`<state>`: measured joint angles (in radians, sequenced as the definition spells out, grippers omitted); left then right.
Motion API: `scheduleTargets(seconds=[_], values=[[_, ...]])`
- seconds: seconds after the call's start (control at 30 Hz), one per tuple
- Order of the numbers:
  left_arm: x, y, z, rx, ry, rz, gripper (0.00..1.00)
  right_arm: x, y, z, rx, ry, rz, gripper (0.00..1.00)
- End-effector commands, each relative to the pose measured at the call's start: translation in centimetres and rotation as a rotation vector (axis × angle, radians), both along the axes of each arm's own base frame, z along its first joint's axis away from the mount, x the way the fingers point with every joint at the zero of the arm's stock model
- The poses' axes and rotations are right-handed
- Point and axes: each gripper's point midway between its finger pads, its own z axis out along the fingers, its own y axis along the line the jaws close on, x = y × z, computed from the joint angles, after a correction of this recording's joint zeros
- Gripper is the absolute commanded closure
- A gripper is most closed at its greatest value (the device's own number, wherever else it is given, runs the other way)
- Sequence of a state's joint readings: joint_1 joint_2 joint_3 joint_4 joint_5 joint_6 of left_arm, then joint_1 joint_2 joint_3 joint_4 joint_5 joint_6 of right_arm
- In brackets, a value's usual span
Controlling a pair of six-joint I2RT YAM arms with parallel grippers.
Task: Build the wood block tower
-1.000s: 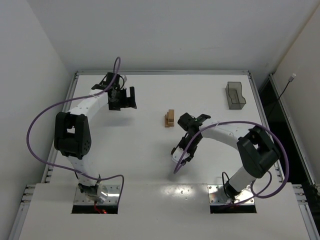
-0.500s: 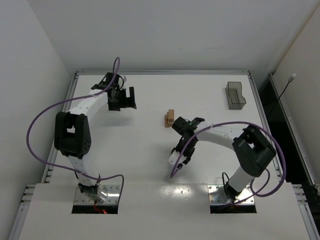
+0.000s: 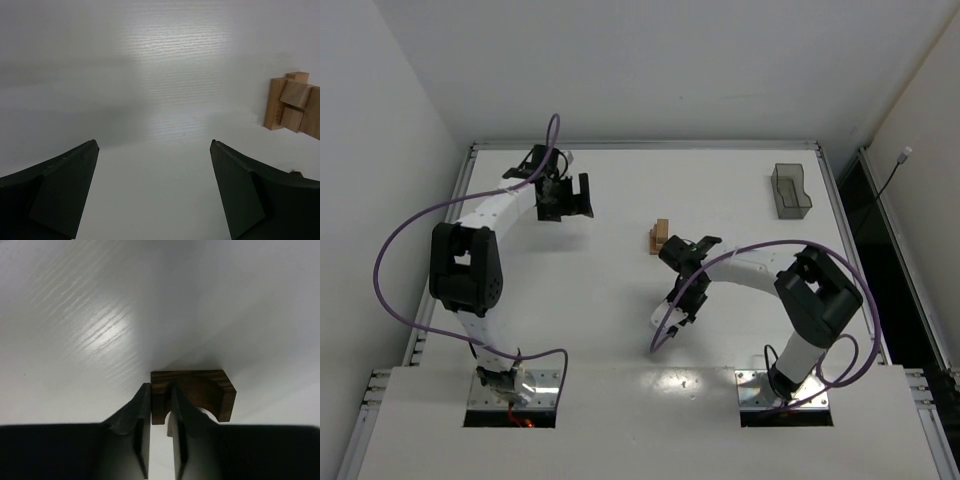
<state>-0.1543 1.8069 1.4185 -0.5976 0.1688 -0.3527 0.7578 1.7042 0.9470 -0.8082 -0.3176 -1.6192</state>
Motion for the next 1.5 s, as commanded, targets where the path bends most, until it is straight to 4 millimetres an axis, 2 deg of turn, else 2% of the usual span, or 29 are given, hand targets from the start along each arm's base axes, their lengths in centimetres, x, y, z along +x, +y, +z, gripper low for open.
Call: scheduleTargets(seconds=[0.0,0.07,0.17,0.23,0.27,0.3,0.37,0.4,0.43,0.47,0.53,0.57,0.6,0.7,0.73,0.77,0.8,0.83,0.87,0.9,0.93,1.1,1.17,1.2,1.23,1.3,1.33,1.37,1.47], values=[[1.1,0.3,1.0,-0.022,-0.024,0.02,0.08,0.9,0.7,-0.1,-0.008,-0.024,-0.027,0.95],[1.1,0.3,1.0,-0.022,-0.024,0.02,0.08,1.1,0.9,0.0,0.0,-0.032,-0.027,1.0],[1.1,0.2,1.1,-0.029,-0.022,0.015,0.08,1.2,1.2,0.5,0.016,-0.01,-0.067,1.0],[1.0,0.0,2.1,-0.041,-0.044,0.009,0.08,1.3,2.9,2.3,0.07,0.028,-0.089,1.0],[0.9,-0.1,2.2,-0.05,-0.05,0.003,0.08,0.6,2.5,3.3,0.05,0.093,-0.14,1.0],[0.4,-0.4,2.2,-0.061,-0.048,-0.02,0.08,1.5,4.4,5.8,0.119,0.12,-0.169,1.0],[-0.4,-0.6,2.9,-0.073,-0.067,-0.04,0.08,1.9,5.6,9.1,0.127,0.22,-0.27,1.0],[-0.6,-0.7,3.2,-0.074,-0.085,-0.062,0.08,1.3,6.6,10.6,0.168,0.308,-0.294,1.0],[-1.1,-1.0,3.5,-0.091,-0.089,-0.084,0.08,1.2,7.0,11.8,0.187,0.364,-0.321,1.0],[-1.7,-1.2,4.1,-0.096,-0.115,-0.118,0.08,1.1,7.6,14.2,0.23,0.482,-0.374,1.0],[-2.6,-1.4,4.7,-0.107,-0.141,-0.15,0.08,1.9,8.2,16.6,0.281,0.566,-0.443,1.0],[-2.8,-1.3,5.1,-0.102,-0.165,-0.161,0.08,1.5,8.8,17.8,0.306,0.652,-0.505,1.0],[-3.2,-1.2,7.0,-0.092,-0.234,-0.18,0.08,1.5,8.9,18.3,0.322,0.685,-0.525,1.0],[-3.6,-0.5,9.4,-0.056,-0.336,-0.185,0.08,1.6,9.2,20.5,0.383,0.781,-0.584,1.0],[-3.9,-0.2,10.9,-0.039,-0.385,-0.191,0.08,2.0,9.4,21.1,0.399,0.811,-0.605,1.0],[-4.0,0.0,11.7,-0.027,-0.41,-0.191,0.08,2.0,9.8,22.2,0.439,0.898,-0.622,1.0],[-4.2,0.3,12.5,-0.008,-0.437,-0.189,0.08,3.0,9.5,23.0,0.458,0.971,-0.687,1.0],[-4.4,-0.3,13.2,0.014,-0.478,-0.222,0.08,3.4,9.5,23.6,0.48,1.037,-0.715,1.0],[-5.0,-0.2,15.1,0.041,-0.549,-0.227,0.08,3.7,9.8,25.2,0.537,1.151,-0.721,1.0],[-5.6,-0.6,15.1,0.053,-0.575,-0.256,0.08,4.8,9.3,25.3,0.541,1.237,-0.78,1.0],[-6.0,-1.6,16.2,0.075,-0.651,-0.317,0.08,5.2,9.2,26.0,0.578,1.333,-0.791,1.0],[-10.1,-4.8,18.5,0.135,-0.864,-0.53,0.17,7.0,8.9,25.6,0.491,1.427,-0.885,1.0],[-12.9,-6.5,18.7,0.178,-0.95,-0.668,0.28,9.0,8.7,25.9,0.434,1.484,-0.946,1.0],[-13.7,-7.0,18.8,0.194,-0.987,-0.702,0.29,9.7,8.6,26.2,0.42,1.499,-0.966,1.0],[-15.7,-8.2,18.4,0.211,-1.033,-0.781,0.29,11.1,8.2,26.5,0.413,1.512,-0.993,1.0],[-16.7,-8.8,18.0,0.256,-1.08,-0.818,0.27,12.3,7.7,27.1,0.433,1.503,-1.004,1.0],[-17.3,-9.1,17.0,0.27,-1.081,-0.846,0.27,12.9,7.3,27.4,0.448,1.497,-1.013,1.0],[-18.2,-10.1,16.9,0.267,-1.104,-0.88,0.27,12.9,7.3,27.5,0.442,1.503,-1.017,1.0],[-18.7,-11.3,17.8,0.259,-1.152,-0.869,0.27,13.9,6.6,28.3,0.477,1.481,-1.021,1.0]])
